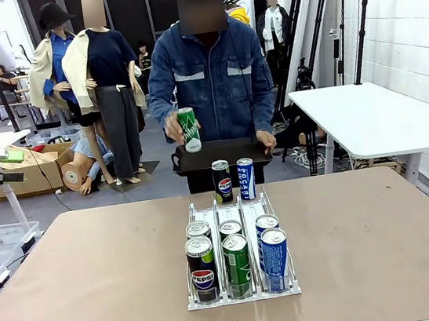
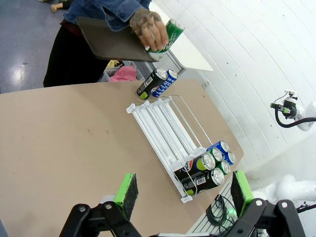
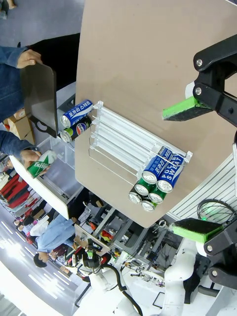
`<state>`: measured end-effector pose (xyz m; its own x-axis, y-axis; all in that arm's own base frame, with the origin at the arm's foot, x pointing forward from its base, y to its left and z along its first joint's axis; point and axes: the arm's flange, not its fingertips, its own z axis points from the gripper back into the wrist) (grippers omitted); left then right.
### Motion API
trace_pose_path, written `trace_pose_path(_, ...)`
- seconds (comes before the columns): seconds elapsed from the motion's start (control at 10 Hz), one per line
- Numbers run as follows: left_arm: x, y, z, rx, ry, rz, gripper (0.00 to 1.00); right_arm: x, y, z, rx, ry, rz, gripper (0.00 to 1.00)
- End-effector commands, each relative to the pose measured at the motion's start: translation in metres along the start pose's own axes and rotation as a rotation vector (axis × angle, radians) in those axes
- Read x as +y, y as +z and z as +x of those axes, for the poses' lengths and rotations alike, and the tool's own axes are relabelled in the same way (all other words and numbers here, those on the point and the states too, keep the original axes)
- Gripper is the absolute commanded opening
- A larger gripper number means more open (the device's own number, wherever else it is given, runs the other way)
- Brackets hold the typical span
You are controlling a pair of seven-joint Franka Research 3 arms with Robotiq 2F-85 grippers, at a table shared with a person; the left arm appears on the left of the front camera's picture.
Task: Retrieve and hand over the desired beverage to the person.
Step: Pick up a can of the same type that the person held from the Automatic Can Dispenser.
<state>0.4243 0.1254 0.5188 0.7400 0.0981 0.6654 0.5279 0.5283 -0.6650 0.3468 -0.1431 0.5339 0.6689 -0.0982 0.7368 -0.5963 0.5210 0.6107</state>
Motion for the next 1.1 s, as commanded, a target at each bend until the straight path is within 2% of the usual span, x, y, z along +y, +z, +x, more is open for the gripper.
trace_pose_path(0.0,0.0004,0.0014,-0.0008,-0.003,-0.001,-0.005,1.00,-0.0010,-0.0011,0.0019,-0.013,0.003,0.016,1.00)
trace_pose_path(1.0,0.0004,0.0014,-0.0008,-0.003,-0.001,-0.005,1.00,-0.0010,-0.0011,0.0019,-0.013,0.003,0.016,1.00)
